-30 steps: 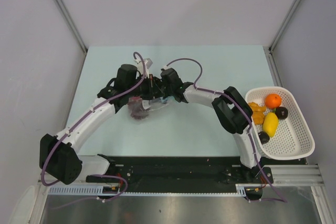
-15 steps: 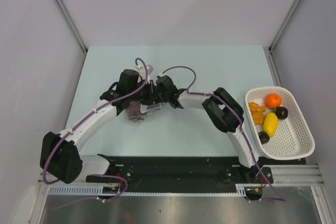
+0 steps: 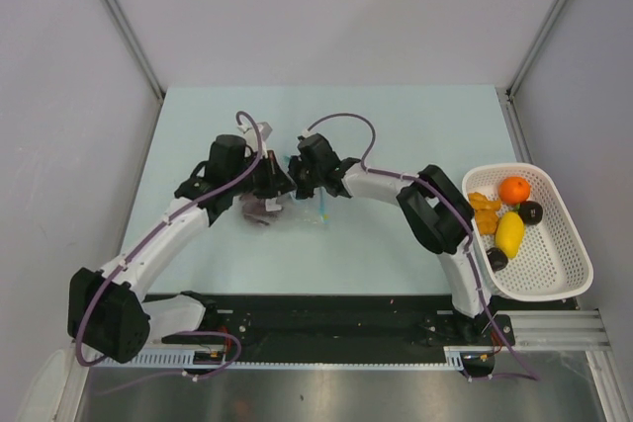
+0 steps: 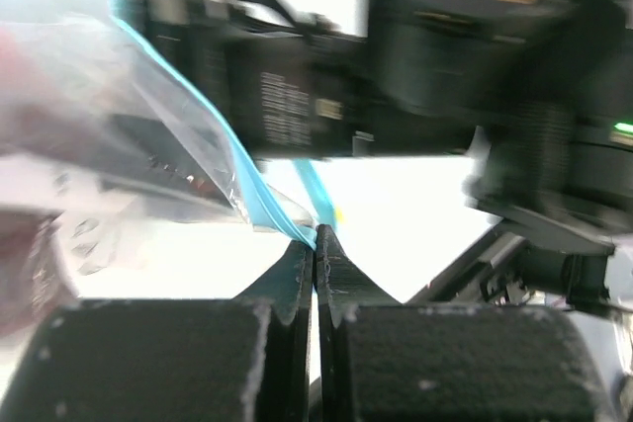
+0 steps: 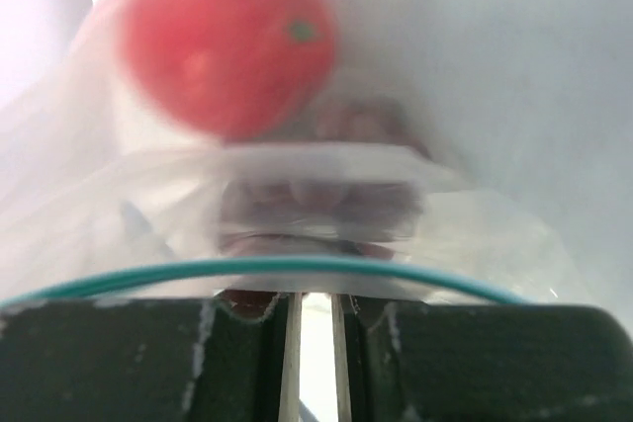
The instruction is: Open the zip-top bag and remove the fake food
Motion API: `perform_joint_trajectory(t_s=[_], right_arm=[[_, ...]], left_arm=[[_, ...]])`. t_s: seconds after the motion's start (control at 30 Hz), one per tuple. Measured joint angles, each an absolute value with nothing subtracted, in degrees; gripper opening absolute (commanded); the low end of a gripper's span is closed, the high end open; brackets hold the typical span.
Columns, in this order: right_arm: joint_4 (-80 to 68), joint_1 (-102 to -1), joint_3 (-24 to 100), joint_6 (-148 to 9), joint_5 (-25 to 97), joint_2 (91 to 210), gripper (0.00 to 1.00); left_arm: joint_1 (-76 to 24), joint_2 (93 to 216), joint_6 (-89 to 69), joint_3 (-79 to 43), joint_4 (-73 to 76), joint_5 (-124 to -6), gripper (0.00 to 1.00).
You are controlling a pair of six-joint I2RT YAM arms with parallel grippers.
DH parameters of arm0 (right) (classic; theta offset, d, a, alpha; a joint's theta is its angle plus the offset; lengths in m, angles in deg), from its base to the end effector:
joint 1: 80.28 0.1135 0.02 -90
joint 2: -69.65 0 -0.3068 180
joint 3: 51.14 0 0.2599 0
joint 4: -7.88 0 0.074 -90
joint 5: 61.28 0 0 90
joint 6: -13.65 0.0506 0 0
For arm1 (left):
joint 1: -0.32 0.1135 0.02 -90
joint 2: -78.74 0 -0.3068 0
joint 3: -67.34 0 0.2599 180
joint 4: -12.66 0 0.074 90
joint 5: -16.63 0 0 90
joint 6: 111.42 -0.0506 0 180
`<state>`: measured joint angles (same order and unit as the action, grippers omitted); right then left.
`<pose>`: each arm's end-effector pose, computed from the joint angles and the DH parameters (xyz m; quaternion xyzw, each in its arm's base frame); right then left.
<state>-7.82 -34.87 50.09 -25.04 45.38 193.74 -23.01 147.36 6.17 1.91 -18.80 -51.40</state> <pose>0.3598 0.3856 0.1903 -0.0169 0.8935 0.4076 0.1878 0.2378 -0.1232 0.3160 0.0561 0.8721 -0.3484 0.3391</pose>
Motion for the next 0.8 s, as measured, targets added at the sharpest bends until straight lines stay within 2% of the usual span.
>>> perform_joint_trajectory(t_s=[0.37,0.8], right_arm=[[-22.4,-33.0,49.2,-31.6,36.4,180.0,0.04],[-31.4,-30.3,49.2,-32.9,27.8,167.3,0.03]], left_arm=[[-21.4,143.1,6.6,2.5,-17.6,-52.0,0.00],[-19.1,141.8,6.6,6.8,-17.0,-51.9,0.00]])
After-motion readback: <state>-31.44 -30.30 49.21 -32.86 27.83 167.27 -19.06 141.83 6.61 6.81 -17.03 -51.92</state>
